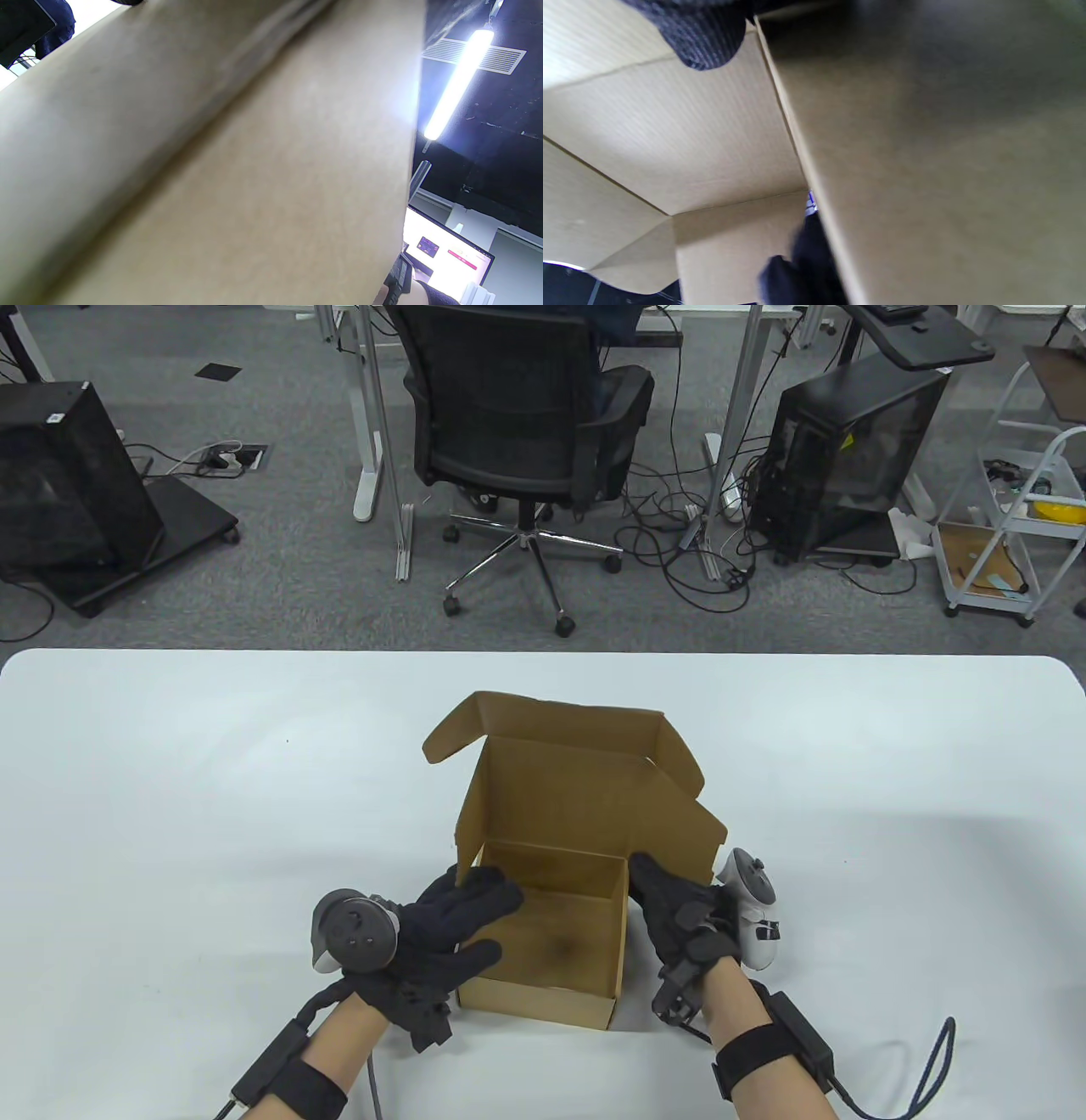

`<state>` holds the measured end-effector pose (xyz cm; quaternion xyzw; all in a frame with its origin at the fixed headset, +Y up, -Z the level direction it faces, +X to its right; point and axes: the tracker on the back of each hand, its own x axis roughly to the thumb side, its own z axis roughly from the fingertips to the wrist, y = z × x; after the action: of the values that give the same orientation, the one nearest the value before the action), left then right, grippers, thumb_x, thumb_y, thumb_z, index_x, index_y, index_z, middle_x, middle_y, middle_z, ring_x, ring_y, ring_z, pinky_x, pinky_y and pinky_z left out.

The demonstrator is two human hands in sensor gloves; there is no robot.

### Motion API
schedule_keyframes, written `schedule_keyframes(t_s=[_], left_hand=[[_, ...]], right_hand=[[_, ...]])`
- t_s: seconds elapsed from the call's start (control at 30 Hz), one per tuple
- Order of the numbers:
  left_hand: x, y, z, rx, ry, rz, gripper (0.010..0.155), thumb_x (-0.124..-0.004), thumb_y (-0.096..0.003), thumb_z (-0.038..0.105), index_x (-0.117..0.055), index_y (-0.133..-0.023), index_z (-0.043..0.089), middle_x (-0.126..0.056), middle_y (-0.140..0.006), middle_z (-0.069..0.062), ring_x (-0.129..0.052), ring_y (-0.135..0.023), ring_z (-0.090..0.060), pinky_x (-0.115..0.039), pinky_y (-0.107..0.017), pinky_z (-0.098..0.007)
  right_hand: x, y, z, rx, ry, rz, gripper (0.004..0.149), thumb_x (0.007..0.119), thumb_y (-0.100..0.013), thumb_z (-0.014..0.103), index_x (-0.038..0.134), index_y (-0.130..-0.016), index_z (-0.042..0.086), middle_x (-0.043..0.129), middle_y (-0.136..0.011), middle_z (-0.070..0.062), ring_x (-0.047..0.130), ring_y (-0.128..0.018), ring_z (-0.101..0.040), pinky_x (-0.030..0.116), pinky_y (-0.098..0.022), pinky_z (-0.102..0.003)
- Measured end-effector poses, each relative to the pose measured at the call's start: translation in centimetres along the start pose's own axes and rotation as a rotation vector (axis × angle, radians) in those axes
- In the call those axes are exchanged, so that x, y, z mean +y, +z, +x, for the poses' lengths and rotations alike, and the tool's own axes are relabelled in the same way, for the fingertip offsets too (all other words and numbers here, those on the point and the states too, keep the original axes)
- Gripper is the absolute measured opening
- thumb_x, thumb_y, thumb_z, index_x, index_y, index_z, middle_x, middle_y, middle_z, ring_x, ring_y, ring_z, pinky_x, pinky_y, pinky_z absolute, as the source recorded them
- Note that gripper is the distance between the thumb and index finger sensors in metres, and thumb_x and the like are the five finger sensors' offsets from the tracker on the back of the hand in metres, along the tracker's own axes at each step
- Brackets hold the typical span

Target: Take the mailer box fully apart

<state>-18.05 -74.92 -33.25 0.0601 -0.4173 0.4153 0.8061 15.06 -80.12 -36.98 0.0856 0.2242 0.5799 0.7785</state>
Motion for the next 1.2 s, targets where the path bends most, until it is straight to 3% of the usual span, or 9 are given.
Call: schedule_keyframes(t_s=[0.07,0.2,0.33,0.43,0.6,0.83,1.07,1.2], left_hand=[[0.0,0.1,-0.1,0.007,0.014,0.008,0.067,-0.070,-0.0471,0.061,-0.059,-0.107,0.032,-0.054,-0.119,-0.011,-0.060,-0.104,-0.039,-0.043,-0.075,-0.067],[0.2,0.3,-0.5,0.031,0.055,0.047,0.069,-0.068,-0.0484,0.063,-0.053,-0.109,0.034,-0.040,-0.123,-0.011,-0.057,-0.106,-0.038,-0.049,-0.073,-0.067],[0.4,0.7,-1.4,0.088,0.192,0.165,0.069,-0.066,-0.0505,0.063,-0.046,-0.111,0.035,-0.031,-0.124,-0.009,-0.058,-0.105,-0.038,-0.056,-0.069,-0.065],[0.6,1.0,-1.9,0.126,0.287,0.245,0.072,-0.065,-0.0511,0.063,-0.036,-0.112,0.037,-0.028,-0.124,-0.008,-0.061,-0.104,-0.038,-0.059,-0.068,-0.066],[0.8,1.5,-2.9,0.214,0.410,0.292,0.076,-0.060,-0.0540,0.068,-0.020,-0.113,0.041,-0.008,-0.123,-0.008,-0.066,-0.105,-0.034,-0.065,-0.068,-0.061],[0.8,1.2,-4.0,0.306,0.554,0.255,0.077,-0.059,-0.0552,0.069,-0.025,-0.116,0.036,-0.013,-0.123,-0.011,-0.067,-0.103,-0.020,-0.063,-0.068,-0.055],[0.5,1.3,-3.2,0.323,0.494,0.253,0.075,-0.062,-0.0559,0.066,-0.032,-0.116,0.033,-0.013,-0.123,-0.011,-0.057,-0.106,-0.027,-0.062,-0.067,-0.057],[-0.3,1.2,-3.0,0.377,0.443,0.161,0.075,-0.062,-0.0563,0.066,-0.031,-0.116,0.032,-0.010,-0.122,-0.014,-0.047,-0.107,-0.040,-0.057,-0.068,-0.060]], right_hand=[[0.1,0.1,-0.1,0.010,-0.004,-0.047,0.044,0.068,-0.059,0.042,0.054,-0.101,0.045,0.057,-0.109,0.013,0.042,-0.109,-0.023,0.020,-0.076,-0.059],[0.2,0.1,-0.1,0.003,-0.026,-0.041,0.043,0.069,-0.058,0.040,0.056,-0.100,0.045,0.058,-0.109,0.015,0.041,-0.111,-0.023,0.019,-0.076,-0.060],[0.2,0.0,-0.1,-0.006,-0.019,-0.013,0.043,0.069,-0.058,0.039,0.058,-0.099,0.044,0.060,-0.108,0.015,0.044,-0.110,-0.023,0.019,-0.076,-0.061],[0.1,0.0,-0.1,-0.008,-0.021,0.006,0.043,0.070,-0.057,0.038,0.060,-0.098,0.043,0.062,-0.107,0.015,0.047,-0.110,-0.024,0.020,-0.076,-0.062],[0.0,-0.2,0.1,-0.017,-0.012,0.022,0.042,0.073,-0.056,0.035,0.063,-0.096,0.043,0.064,-0.106,0.015,0.052,-0.108,-0.023,0.023,-0.077,-0.063],[0.0,-0.3,0.1,-0.022,-0.007,0.030,0.042,0.074,-0.055,0.034,0.065,-0.095,0.042,0.066,-0.104,0.015,0.056,-0.107,-0.022,0.025,-0.078,-0.064],[-0.1,-0.1,0.2,-0.019,-0.005,-0.010,0.045,0.069,-0.057,0.042,0.057,-0.100,0.042,0.063,-0.107,0.012,0.054,-0.107,-0.024,0.026,-0.078,-0.063],[-0.3,0.0,0.2,-0.019,-0.012,-0.029,0.047,0.068,-0.057,0.045,0.055,-0.102,0.041,0.062,-0.108,0.010,0.052,-0.108,-0.025,0.025,-0.078,-0.063]])
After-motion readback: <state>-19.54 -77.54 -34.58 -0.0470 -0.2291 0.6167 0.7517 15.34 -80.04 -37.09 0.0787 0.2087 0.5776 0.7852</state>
